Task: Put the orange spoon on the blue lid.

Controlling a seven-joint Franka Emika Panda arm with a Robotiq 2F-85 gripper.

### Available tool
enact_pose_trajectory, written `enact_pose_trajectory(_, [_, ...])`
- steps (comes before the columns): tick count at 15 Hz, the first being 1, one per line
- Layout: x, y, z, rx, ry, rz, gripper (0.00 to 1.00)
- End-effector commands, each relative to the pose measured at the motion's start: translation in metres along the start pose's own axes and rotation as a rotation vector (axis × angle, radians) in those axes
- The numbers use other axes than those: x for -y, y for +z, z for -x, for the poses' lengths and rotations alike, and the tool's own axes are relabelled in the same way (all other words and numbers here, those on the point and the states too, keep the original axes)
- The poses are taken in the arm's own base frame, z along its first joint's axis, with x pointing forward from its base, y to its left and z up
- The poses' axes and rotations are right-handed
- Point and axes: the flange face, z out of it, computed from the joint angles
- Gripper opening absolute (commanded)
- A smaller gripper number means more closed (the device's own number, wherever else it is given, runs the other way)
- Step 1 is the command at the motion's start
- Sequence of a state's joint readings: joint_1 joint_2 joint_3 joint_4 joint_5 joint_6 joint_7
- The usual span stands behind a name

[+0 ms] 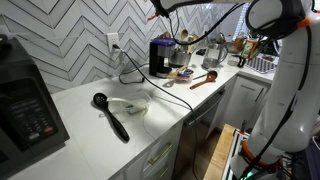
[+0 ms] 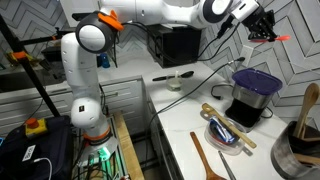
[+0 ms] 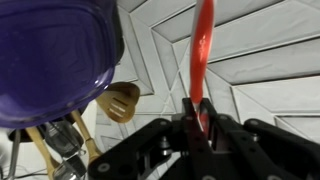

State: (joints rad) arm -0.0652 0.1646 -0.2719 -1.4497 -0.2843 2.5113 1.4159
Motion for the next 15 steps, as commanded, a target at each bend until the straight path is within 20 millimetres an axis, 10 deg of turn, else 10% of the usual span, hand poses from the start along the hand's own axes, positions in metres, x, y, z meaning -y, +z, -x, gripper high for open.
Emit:
enact_pose_trajectory(1, [-0.005,0.013,-0.007,0.081,-0.006,0.189,0.03])
enact_pose_trajectory(11, [-0.043,0.071,-0.051,0.445,0.110,0.439,0.03])
enact_pose_trajectory(15, [-0.033,0.080,-0.067,0.263,0.098,0.417,0.03])
